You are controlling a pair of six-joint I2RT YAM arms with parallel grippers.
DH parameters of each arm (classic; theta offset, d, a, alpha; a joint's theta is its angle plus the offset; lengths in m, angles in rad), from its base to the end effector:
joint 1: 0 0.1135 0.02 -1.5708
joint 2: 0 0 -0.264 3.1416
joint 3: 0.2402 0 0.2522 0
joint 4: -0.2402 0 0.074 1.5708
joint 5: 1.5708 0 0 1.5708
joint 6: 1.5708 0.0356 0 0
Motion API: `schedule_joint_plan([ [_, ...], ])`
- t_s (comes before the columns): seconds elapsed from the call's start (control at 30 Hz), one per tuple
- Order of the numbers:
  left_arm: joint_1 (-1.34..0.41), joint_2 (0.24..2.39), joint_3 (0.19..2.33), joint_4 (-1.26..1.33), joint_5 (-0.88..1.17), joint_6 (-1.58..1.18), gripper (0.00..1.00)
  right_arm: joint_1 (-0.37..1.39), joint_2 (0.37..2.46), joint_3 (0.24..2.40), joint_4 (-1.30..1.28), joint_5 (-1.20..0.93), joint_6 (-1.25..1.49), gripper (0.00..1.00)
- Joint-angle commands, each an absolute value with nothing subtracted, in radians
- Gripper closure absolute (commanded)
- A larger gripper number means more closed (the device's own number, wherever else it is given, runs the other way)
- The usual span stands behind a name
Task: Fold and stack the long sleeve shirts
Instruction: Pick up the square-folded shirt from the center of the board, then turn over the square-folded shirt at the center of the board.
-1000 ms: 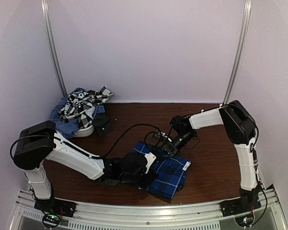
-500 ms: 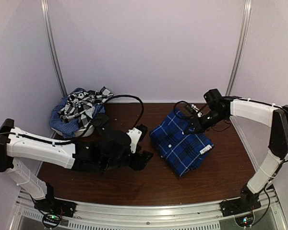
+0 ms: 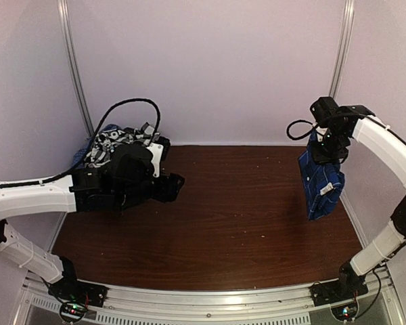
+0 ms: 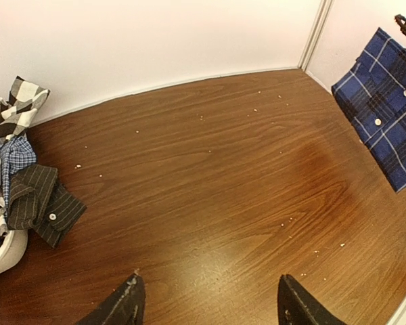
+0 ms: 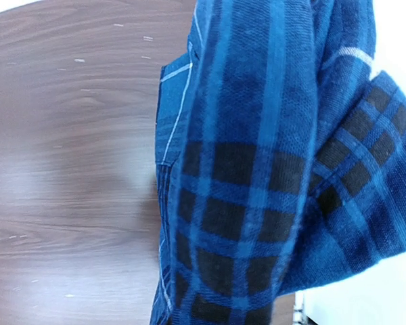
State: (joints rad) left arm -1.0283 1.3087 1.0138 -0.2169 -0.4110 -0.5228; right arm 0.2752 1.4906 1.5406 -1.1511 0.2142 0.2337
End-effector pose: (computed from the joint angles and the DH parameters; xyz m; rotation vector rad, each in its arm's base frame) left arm 0.1652 -0.2465 0.3025 0.2725 2.0620 -0.5387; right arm 0.2809 0.0715 0.3518 0.0131 2.6335 -0.1154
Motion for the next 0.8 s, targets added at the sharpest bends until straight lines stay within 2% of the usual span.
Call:
schedule_joint_plan([
  [0.0, -1.02, 1.289, 1.023, -0.262, -0.445, -0.519, 0.32, 0.305, 1.559, 1.559, -1.286, 0.502, 0.322, 1.0],
  [0.23, -1.018, 1.304, 1.017, -0.279, -0.457, -0.524, 0.31, 0.476, 1.715, 1.524, -1.34, 0.646, 0.482, 0.97],
  [0.43, -1.018, 1.299, 0.997, -0.285, -0.474, -0.534, 0.31, 0.697, 1.899, 1.577, -1.342, 0.601, 0.585, 0.85],
  [0.6, -1.018, 1.277, 0.984, -0.29, -0.482, -0.539, 0.31, 0.868, 2.08, 1.69, -1.293, 0.522, 0.626, 0.62],
  [0.77, -1.017, 1.24, 0.965, -0.302, -0.5, -0.548, 0.31, 1.014, 2.207, 1.875, -1.289, 0.459, 0.637, 0.31],
])
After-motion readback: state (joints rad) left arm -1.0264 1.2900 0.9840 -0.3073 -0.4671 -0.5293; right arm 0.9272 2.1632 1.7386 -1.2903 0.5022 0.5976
